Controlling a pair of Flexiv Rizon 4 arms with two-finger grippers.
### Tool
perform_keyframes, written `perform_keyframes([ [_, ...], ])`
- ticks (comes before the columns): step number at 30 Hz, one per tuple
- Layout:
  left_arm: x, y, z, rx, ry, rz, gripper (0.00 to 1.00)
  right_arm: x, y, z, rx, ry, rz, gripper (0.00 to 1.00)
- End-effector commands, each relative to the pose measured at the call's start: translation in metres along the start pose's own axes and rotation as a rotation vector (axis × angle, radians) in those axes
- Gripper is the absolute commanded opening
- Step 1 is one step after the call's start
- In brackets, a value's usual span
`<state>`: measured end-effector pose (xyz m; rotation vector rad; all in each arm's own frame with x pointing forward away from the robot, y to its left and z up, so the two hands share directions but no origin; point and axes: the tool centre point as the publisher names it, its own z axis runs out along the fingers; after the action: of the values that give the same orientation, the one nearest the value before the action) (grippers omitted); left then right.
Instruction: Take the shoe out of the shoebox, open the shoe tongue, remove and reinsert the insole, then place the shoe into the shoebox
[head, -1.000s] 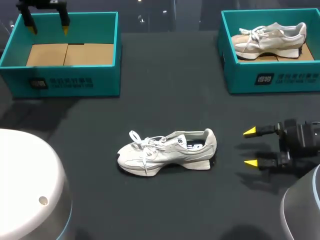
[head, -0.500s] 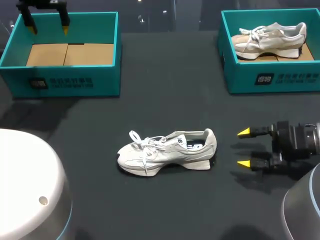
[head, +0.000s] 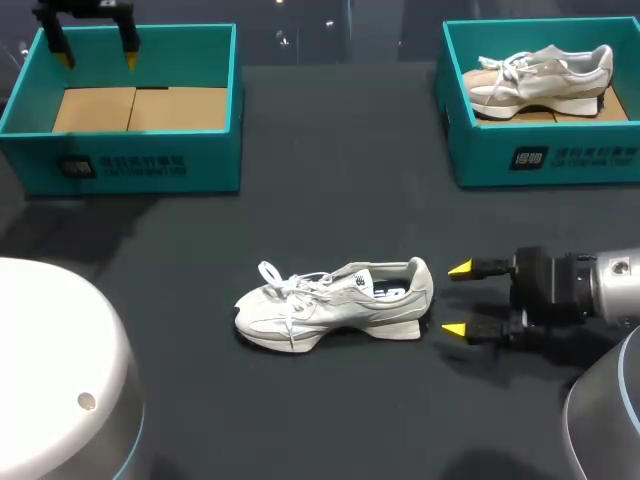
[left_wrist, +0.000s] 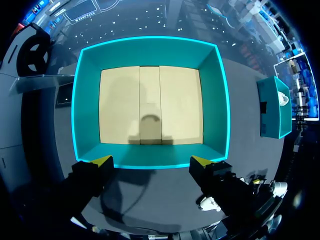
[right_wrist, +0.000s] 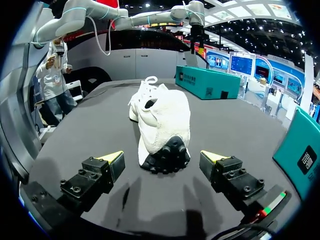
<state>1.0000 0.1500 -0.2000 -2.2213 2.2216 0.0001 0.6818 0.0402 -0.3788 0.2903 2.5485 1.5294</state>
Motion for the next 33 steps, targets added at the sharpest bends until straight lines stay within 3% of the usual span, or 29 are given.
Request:
perform_keyframes([
  [1,0.000,0.000,0.000,0.000,0.000,0.000,1.00,-0.007,-0.001,0.017,0.013,0.012,0.007,1.00],
  [13,0.000,0.000,0.000,0.000,0.000,0.000,1.00,-0.016,-0.008,0.040,-0.025,0.063,0.026,1.00],
  [33,0.000,0.000,0.000,0.000,0.000,0.000,1.00,-0.004,0.007,0.070,-0.087,0.137,0.008,1.00],
])
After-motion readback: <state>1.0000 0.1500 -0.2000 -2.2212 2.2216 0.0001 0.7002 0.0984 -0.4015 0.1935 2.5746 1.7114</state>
